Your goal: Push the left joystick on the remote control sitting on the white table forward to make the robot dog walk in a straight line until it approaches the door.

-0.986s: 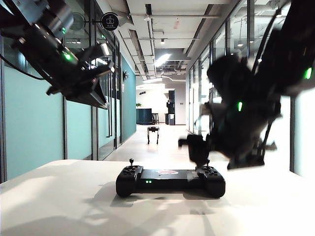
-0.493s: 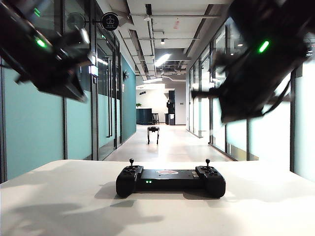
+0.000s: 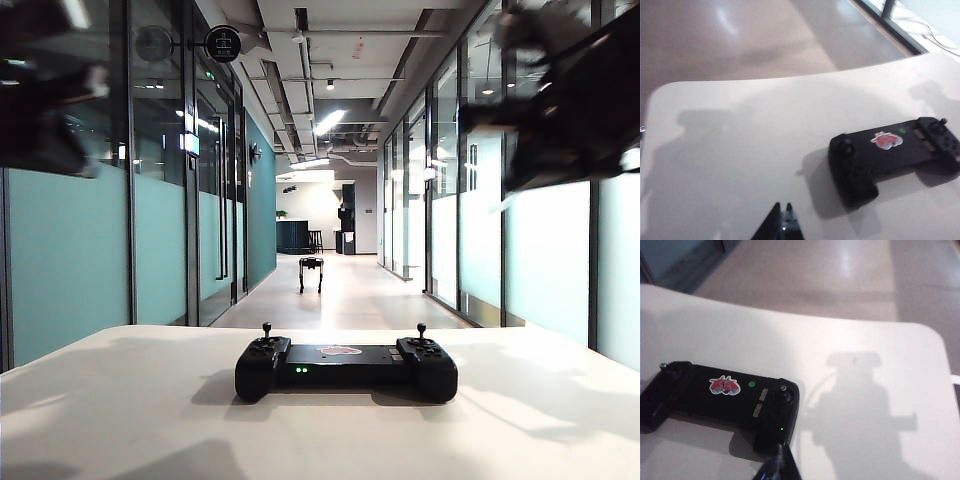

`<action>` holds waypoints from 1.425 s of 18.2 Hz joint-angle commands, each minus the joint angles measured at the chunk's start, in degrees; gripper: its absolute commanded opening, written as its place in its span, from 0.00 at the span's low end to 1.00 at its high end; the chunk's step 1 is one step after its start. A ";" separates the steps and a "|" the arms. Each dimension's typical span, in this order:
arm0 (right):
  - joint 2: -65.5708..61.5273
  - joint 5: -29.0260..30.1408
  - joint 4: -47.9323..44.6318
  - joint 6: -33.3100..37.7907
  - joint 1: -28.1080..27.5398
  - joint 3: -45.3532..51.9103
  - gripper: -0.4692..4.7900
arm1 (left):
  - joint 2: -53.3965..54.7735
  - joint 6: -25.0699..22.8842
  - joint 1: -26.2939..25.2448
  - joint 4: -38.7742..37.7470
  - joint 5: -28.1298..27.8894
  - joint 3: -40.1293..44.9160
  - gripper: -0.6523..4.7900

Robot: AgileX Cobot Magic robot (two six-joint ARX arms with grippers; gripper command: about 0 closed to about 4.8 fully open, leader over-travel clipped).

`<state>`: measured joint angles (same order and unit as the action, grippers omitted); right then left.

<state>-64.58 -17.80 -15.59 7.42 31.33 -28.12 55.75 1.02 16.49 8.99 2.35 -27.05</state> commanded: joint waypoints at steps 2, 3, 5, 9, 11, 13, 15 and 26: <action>8.74 0.17 -0.52 -1.95 0.02 5.53 0.08 | -8.90 -0.20 0.11 6.01 -0.31 8.41 0.11; 10.86 0.17 -1.11 -2.14 0.00 7.21 0.08 | -11.65 -0.22 0.11 7.15 -1.07 11.19 0.11; 14.03 1.70 -2.84 -3.43 0.00 10.36 0.08 | -15.65 -0.46 0.11 7.63 -1.75 14.67 0.11; 19.91 3.58 -4.48 -5.20 0.00 15.80 0.08 | -24.76 -2.10 0.11 8.00 -2.56 21.29 0.11; 22.23 4.72 -4.37 -6.05 0.00 17.64 0.08 | -30.60 -2.10 0.11 7.96 -2.60 24.98 0.11; 23.50 5.11 -4.17 -6.34 0.00 18.56 0.08 | -35.06 -2.62 0.11 5.40 -4.13 26.60 0.11; 24.20 6.29 -4.00 -6.43 0.00 18.95 0.08 | -38.62 -2.58 0.11 0.52 -5.81 26.60 0.11; 30.18 7.63 -5.03 -9.57 0.00 18.95 0.08 | -39.45 -2.51 0.11 -0.81 -5.57 26.60 0.11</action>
<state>-35.73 -10.41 -19.94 -1.63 31.31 -8.99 16.32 -1.50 16.56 7.77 -3.22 -0.30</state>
